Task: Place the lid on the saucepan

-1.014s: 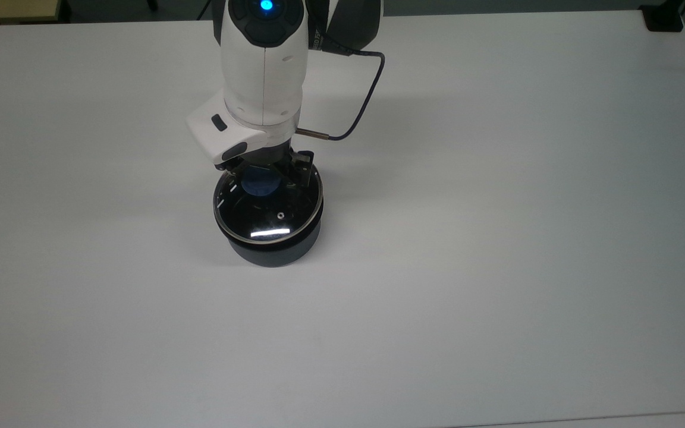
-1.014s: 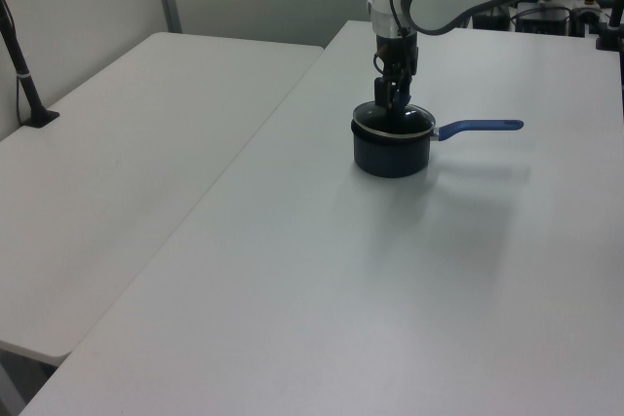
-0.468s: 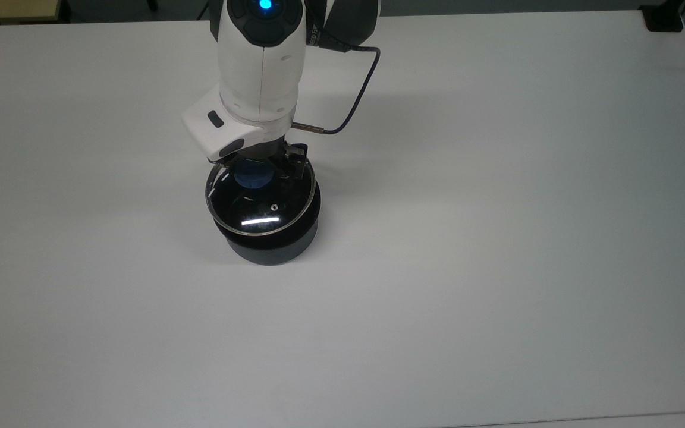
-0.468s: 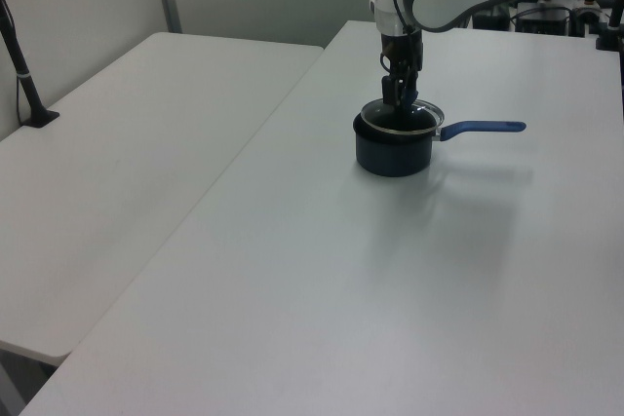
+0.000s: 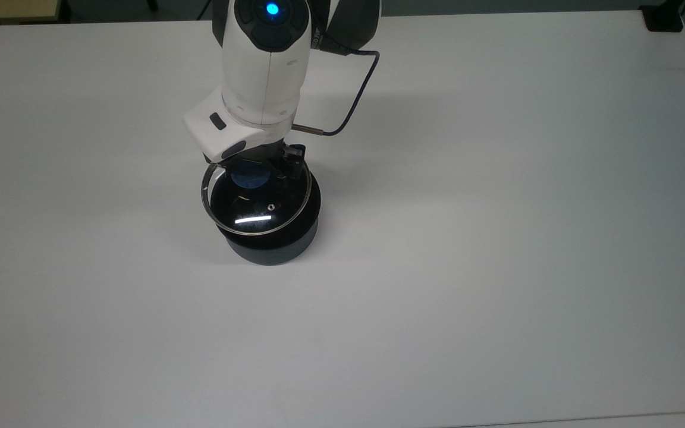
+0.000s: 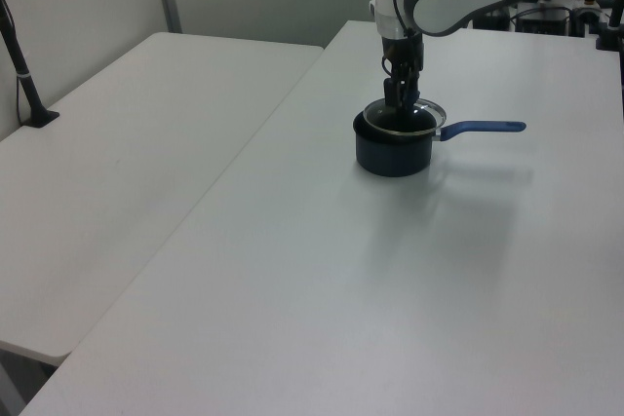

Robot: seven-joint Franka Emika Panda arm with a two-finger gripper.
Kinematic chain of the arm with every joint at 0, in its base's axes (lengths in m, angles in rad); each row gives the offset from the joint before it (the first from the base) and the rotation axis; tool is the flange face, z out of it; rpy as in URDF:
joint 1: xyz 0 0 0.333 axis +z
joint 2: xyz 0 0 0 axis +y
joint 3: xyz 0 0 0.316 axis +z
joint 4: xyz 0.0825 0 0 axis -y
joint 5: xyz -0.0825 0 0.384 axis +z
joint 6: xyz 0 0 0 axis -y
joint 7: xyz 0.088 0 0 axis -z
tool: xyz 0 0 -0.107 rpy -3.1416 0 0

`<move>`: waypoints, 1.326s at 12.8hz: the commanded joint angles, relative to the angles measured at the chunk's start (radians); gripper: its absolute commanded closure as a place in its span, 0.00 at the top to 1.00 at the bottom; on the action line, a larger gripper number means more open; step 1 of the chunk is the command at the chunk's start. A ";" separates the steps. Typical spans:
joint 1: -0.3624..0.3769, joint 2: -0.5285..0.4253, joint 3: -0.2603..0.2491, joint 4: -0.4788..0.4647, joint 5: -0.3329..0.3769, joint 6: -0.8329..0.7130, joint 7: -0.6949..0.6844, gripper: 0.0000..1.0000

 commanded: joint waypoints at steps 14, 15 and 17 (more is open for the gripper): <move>0.014 0.002 0.007 0.024 -0.054 0.027 0.050 0.49; 0.015 0.002 0.007 0.024 -0.054 0.027 0.050 0.49; 0.017 0.011 0.009 0.024 -0.054 0.030 0.053 0.49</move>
